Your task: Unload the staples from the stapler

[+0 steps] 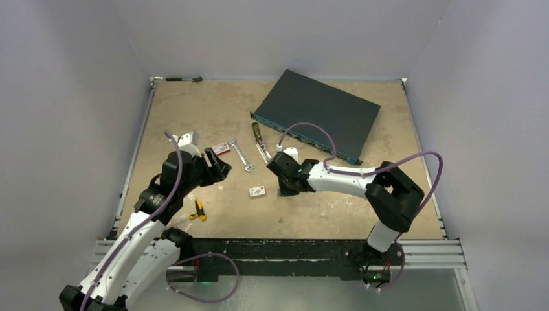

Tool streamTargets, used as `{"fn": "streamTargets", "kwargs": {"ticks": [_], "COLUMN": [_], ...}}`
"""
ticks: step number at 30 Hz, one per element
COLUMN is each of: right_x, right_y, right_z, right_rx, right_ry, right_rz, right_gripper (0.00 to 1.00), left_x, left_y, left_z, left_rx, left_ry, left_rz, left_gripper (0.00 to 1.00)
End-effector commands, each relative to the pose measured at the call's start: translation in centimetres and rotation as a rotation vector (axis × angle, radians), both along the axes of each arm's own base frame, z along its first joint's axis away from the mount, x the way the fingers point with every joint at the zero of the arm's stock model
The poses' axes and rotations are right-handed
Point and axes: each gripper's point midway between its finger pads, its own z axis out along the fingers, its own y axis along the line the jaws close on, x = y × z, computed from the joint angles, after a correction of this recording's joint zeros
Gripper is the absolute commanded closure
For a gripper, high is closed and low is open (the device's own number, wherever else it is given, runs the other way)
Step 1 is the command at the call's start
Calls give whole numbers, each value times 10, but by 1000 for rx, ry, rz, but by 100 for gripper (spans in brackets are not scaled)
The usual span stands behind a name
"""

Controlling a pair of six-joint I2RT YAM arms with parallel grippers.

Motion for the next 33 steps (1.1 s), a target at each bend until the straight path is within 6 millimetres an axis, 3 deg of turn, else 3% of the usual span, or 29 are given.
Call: {"fn": "streamTargets", "kwargs": {"ticks": [1, 25, 33], "right_x": [5, 12, 14], "right_y": [6, 13, 16], "right_z": [7, 8, 15], "right_rx": [21, 31, 48], "right_ry": [-4, -12, -17], "right_rz": [-21, -32, -33], "right_gripper": [89, 86, 79], "left_x": [2, 2, 2], "left_y": [-2, -3, -3], "left_z": [9, 9, 9], "left_rx": [-10, -14, -14], "left_ry": [-39, -41, -41], "left_rz": [-14, -20, -21], "left_gripper": [39, 39, 39]}}
